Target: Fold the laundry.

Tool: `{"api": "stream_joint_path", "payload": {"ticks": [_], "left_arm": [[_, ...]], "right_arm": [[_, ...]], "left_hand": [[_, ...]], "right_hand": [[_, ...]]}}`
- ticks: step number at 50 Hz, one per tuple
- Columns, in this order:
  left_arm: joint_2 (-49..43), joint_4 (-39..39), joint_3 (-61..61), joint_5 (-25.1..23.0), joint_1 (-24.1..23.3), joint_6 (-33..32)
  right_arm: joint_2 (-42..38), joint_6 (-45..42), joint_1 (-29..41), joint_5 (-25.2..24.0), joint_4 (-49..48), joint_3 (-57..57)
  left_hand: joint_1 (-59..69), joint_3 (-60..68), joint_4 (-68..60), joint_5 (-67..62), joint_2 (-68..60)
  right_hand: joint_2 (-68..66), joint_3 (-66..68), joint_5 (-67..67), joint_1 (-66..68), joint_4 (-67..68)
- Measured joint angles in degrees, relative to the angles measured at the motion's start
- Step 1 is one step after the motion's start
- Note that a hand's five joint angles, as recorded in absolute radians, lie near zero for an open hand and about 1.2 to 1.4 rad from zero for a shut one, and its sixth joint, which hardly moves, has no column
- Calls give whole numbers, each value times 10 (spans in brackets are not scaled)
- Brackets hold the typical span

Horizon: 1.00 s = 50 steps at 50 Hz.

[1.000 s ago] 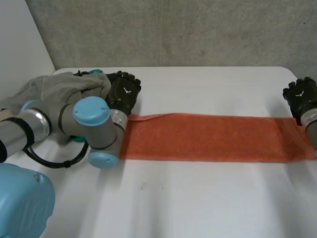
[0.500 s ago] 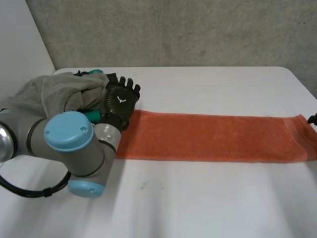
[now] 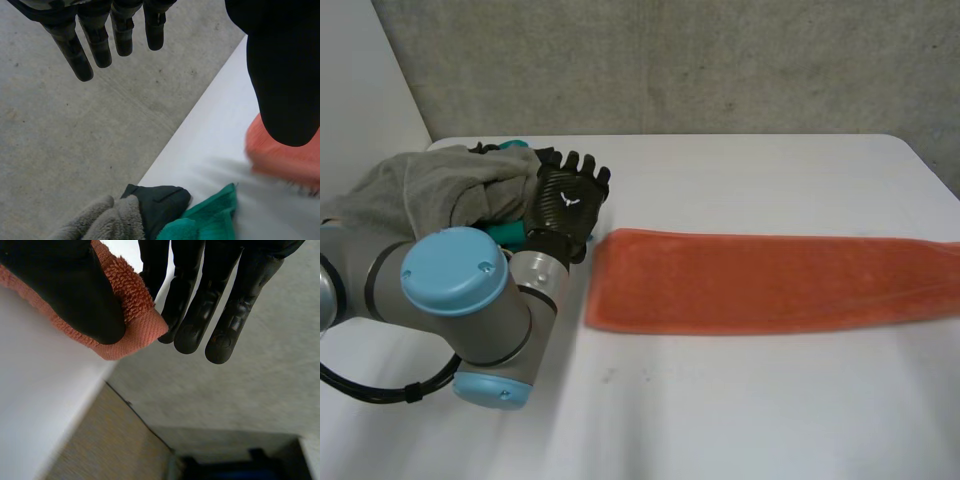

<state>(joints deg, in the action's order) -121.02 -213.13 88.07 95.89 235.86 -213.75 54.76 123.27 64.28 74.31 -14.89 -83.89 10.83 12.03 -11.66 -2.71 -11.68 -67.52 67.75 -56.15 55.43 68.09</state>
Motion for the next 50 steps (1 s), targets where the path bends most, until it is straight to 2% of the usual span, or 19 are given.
{"api": "stream_joint_path", "payload": {"ticks": [4,10,14,16,18,20,21,22,24,28,30,31,34,36,41,47,50], "left_arm": [[15,0,11,0,1,0],[42,0,37,1,1,5],[54,0,48,1,2,13],[56,0,49,1,2,15],[64,0,52,2,4,23],[70,0,55,2,6,29],[75,0,57,4,8,34],[75,0,57,4,8,34],[84,0,61,8,12,44],[92,0,68,16,18,56],[92,1,71,18,19,59],[92,1,73,19,19,60],[89,1,75,20,19,62],[87,1,74,20,18,62],[82,0,67,18,15,61],[72,0,47,16,0,59],[63,0,35,16,-12,59]], "right_arm": [[5,-26,2,17,-1,17],[46,-10,75,8,-23,15],[89,29,169,-25,-57,-7],[94,35,184,-32,-63,-11],[109,56,259,-71,-84,-26],[113,64,295,-90,-93,-31],[109,70,350,-120,-101,-37],[109,70,350,-120,-101,-37],[92,71,420,-154,-107,-40],[43,61,512,-188,-109,-37],[13,53,548,-192,-109,-33],[4,51,556,-190,-109,-32],[-5,55,567,-174,-108,-29],[-2,67,564,-159,-106,-29],[47,172,492,-108,-88,-40],[105,295,394,-95,-17,-73],[118,304,355,-96,25,-95]], "left_hand": [[0,0,0,0,0],[0,0,0,0,0],[0,0,0,0,0],[0,0,0,0,0],[0,0,0,0,0],[0,0,0,0,0],[0,0,0,0,0],[0,0,0,0,0],[0,0,0,0,0],[0,0,0,0,0],[0,0,0,0,0],[0,0,0,0,0],[0,0,0,0,0],[0,0,0,0,0],[0,0,0,0,0],[0,0,0,0,0],[0,0,0,0,0]], "right_hand": [[0,0,-1,2,0],[0,0,-5,6,0],[0,0,-5,8,0],[0,0,-5,8,0],[0,0,-5,11,1],[0,0,-5,11,1],[0,0,-5,12,1],[0,0,-5,12,1],[0,0,-5,14,2],[0,0,-7,13,2],[76,-76,54,-46,-67],[196,-194,173,-157,-194],[436,-429,410,-370,-430],[531,-532,506,-434,-532],[551,-557,524,-442,-547],[551,-557,524,-442,-547],[551,-557,524,-442,-547]]}}
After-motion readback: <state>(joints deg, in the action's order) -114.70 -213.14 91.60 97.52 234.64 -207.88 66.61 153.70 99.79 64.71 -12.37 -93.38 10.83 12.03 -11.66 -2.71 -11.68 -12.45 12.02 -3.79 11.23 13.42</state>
